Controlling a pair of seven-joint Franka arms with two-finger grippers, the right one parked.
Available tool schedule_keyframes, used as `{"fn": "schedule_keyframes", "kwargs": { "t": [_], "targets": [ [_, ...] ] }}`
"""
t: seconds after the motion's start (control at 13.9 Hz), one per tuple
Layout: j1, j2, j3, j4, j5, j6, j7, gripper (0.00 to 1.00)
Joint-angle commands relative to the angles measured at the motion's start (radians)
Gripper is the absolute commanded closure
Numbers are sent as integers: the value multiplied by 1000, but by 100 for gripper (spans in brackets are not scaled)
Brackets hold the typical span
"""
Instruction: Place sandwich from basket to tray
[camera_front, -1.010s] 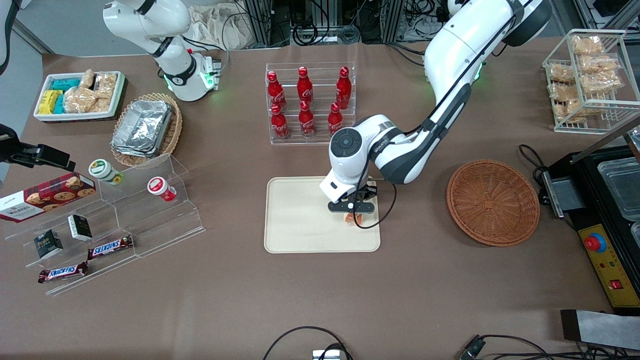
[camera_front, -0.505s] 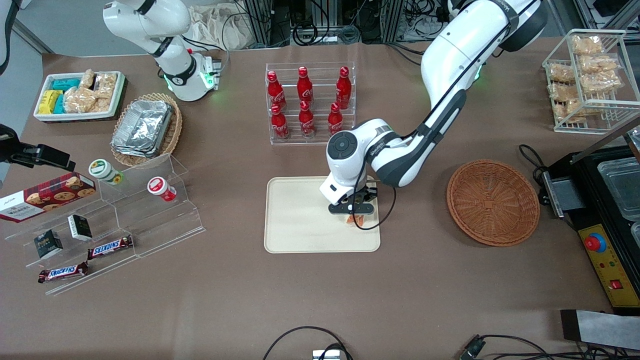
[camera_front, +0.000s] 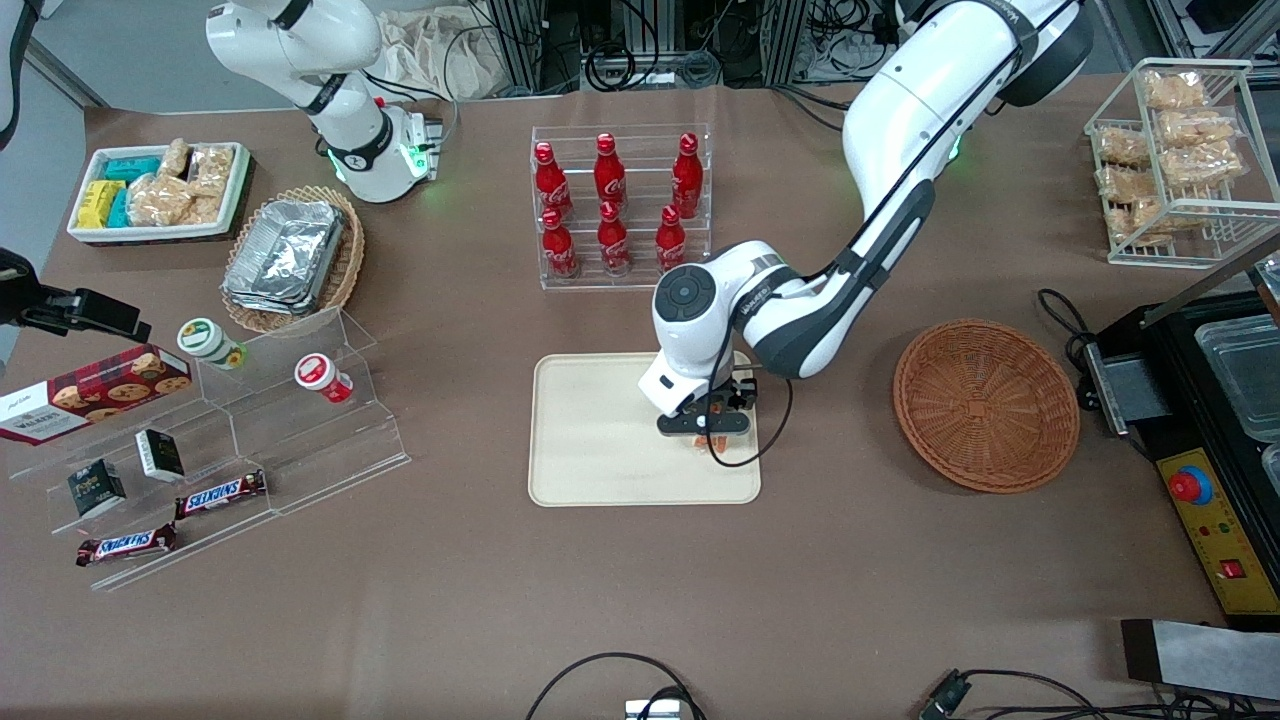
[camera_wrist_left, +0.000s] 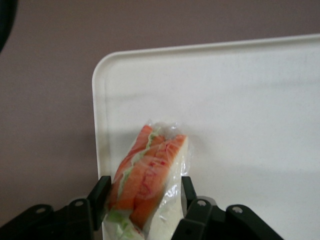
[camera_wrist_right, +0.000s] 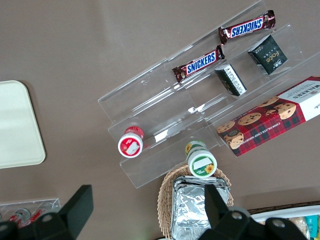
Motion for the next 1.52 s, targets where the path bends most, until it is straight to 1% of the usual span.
{"fn": "schedule_keyframes", "kwargs": {
  "t": [0.0,0.14,0.22,0.36,0.43,0.51,0.65,0.72,0.87,0.94,1.15,1.3,1.44],
  "targets": [
    [15,-1,-2,37,7,-39,-12,33],
    [34,-24,-3,38,6,-56,-9,32],
    [41,-41,-3,38,-9,-65,-9,29],
    [81,-79,-5,38,-48,-97,-3,28],
    [87,-102,-3,49,-65,-108,-3,21],
    [98,-114,-2,72,-91,-131,-12,0],
    [103,-122,-2,136,-106,-210,-48,0],
    [122,-127,-2,156,-109,-243,-43,0],
    [152,-143,-5,164,-111,-263,-42,0],
    [168,-154,-5,164,-128,-269,-38,0],
    [216,-194,-3,175,-186,-330,95,0],
    [254,-199,-3,221,-212,-376,156,0],
    [273,-205,-2,233,-221,-410,193,0]
  ]
}}
